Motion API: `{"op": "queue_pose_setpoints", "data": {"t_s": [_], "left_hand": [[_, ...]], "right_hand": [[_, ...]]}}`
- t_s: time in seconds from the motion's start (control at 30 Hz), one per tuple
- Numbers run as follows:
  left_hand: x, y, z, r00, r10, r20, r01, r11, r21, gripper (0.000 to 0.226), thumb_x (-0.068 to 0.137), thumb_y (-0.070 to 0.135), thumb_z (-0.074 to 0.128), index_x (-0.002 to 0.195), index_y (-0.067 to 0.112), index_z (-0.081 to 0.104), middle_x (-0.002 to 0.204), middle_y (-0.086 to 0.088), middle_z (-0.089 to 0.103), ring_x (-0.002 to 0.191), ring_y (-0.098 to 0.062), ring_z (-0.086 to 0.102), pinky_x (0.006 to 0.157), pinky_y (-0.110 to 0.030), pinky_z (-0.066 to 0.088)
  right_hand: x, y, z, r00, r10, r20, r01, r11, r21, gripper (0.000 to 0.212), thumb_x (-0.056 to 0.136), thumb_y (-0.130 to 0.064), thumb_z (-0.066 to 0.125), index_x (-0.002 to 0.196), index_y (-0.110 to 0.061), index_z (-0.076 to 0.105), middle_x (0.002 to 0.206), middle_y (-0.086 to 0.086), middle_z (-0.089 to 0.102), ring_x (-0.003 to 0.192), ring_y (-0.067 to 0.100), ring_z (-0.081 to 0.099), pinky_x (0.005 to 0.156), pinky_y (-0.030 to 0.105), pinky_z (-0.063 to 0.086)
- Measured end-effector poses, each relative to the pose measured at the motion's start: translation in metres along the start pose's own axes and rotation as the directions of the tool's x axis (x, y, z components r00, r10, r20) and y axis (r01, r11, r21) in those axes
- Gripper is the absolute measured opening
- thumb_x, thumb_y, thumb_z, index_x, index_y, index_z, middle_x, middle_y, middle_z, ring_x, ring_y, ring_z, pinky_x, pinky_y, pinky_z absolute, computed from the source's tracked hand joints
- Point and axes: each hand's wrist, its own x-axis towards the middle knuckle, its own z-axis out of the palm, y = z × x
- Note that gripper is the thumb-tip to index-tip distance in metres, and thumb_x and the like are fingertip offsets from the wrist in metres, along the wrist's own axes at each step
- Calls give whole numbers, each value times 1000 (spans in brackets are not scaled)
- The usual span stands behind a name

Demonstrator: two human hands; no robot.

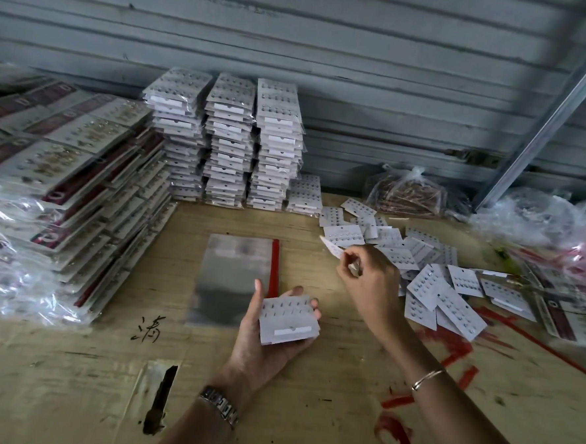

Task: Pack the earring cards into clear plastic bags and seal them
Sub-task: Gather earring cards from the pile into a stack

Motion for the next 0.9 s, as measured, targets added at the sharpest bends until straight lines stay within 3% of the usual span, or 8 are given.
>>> {"op": "queue_pose_setpoints", "data": {"t_s": [0.07, 0.1, 0.2, 0.3, 0.43, 0.57, 0.7, 0.9], "left_hand": [[1, 0, -2, 999, 39, -28, -39, 999, 8, 62, 84, 67, 61, 106, 9, 65, 116, -22, 59, 103, -33, 60, 94, -47, 48], [1, 0, -4, 998, 54, -39, -54, 999, 10, 61, 84, 66, 61, 105, 9, 67, 116, -22, 59, 104, -34, 60, 96, -47, 47], [-1, 1, -5, 995, 85, -51, -83, 996, 40, 66, 82, 66, 65, 113, 8, 68, 115, -22, 62, 105, -33, 62, 98, -48, 47], [-1, 1, -5, 991, 124, -41, -117, 983, 139, 88, 75, 71, 68, 131, 4, 60, 115, -21, 64, 104, -31, 64, 94, -45, 53], [0, -1, -7, 989, 149, -22, -142, 972, 190, 102, 70, 77, 66, 138, 1, 53, 127, -27, 58, 112, -37, 59, 102, -50, 46], [1, -1, -6, 988, 155, 6, -154, 977, 149, 106, 65, 80, 67, 136, 3, 54, 129, -27, 57, 114, -39, 57, 108, -54, 39], [2, -2, -6, 986, 167, -5, -166, 981, 97, 97, 66, 80, 62, 133, 10, 60, 125, -22, 62, 110, -36, 62, 97, -50, 49], [1, -1, -5, 989, 146, 12, -146, 985, 97, 94, 71, 78, 59, 135, 9, 59, 129, -24, 60, 114, -36, 61, 99, -49, 51]], "right_hand": [[-3, -17, -13, 975, 222, -31, -209, 950, 233, 11, 77, 0, 75, 85, -1, 68, 75, 4, 71, 57, 10, 62, 48, 17, 50], [-3, -26, -20, 934, 357, 9, -335, 867, 370, 11, 78, 0, 75, 85, -5, 69, 75, 0, 71, 58, 7, 61, 48, 16, 49], [-3, -53, -40, 698, 645, 309, -637, 363, 680, 17, 84, 1, 68, 77, -15, 68, 70, -2, 70, 56, 6, 58, 48, 16, 44], [-9, -69, -56, 476, 630, 613, -754, -65, 653, 19, 88, -4, 63, 72, -10, 70, 69, 6, 69, 42, 6, 42, 37, 15, 29], [-22, -87, -63, 242, 488, 839, -788, -406, 463, 20, 89, -4, 58, 71, -8, 66, 67, 7, 67, 36, 3, 32, 34, 14, 23], [-32, -89, -56, 100, 446, 889, -780, -520, 348, 15, 91, -5, 54, 77, -7, 59, 66, 7, 64, 34, 2, 29, 33, 14, 18], [-38, -87, -53, 56, 455, 889, -800, -512, 313, 18, 90, -4, 58, 73, -7, 59, 62, 3, 55, 32, 2, 27, 32, 14, 17], [-45, -85, -49, 27, 464, 885, -823, -492, 283, 18, 88, -6, 62, 70, -6, 66, 57, -2, 50, 32, 2, 26, 31, 14, 16]]}}
